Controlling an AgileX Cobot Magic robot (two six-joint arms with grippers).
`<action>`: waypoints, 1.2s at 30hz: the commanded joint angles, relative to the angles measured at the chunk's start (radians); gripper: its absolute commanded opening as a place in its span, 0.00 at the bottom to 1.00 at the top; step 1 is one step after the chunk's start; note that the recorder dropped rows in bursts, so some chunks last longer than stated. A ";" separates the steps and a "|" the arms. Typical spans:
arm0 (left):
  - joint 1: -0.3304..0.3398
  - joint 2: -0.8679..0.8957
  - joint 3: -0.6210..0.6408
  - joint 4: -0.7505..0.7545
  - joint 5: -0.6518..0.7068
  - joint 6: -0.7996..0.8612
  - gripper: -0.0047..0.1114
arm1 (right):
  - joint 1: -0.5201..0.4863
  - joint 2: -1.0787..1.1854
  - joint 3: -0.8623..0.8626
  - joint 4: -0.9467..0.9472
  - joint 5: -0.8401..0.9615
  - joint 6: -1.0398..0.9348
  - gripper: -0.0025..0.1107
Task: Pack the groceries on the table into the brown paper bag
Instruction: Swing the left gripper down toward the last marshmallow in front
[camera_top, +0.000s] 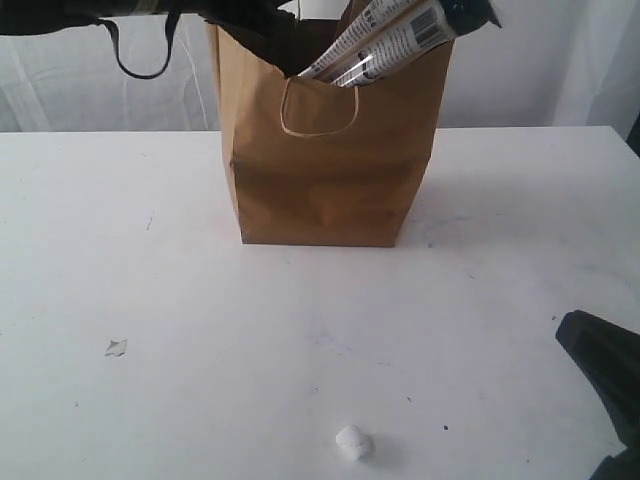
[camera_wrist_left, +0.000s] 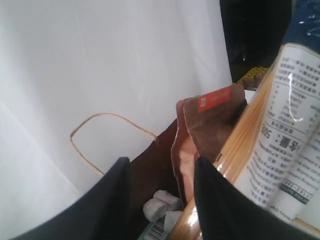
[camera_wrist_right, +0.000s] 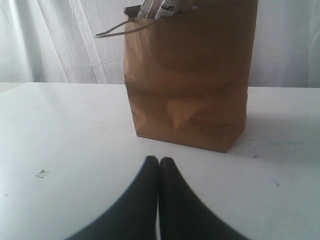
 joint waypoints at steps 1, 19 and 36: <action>0.028 -0.076 0.036 0.017 -0.035 -0.043 0.43 | -0.005 -0.007 0.006 0.000 -0.004 0.002 0.02; 0.061 -0.407 0.411 0.017 -0.316 -0.243 0.43 | -0.005 -0.007 0.006 0.000 -0.004 0.002 0.02; -0.306 -0.282 0.609 0.017 -0.043 -0.236 0.56 | -0.005 -0.007 0.006 0.000 -0.004 0.002 0.02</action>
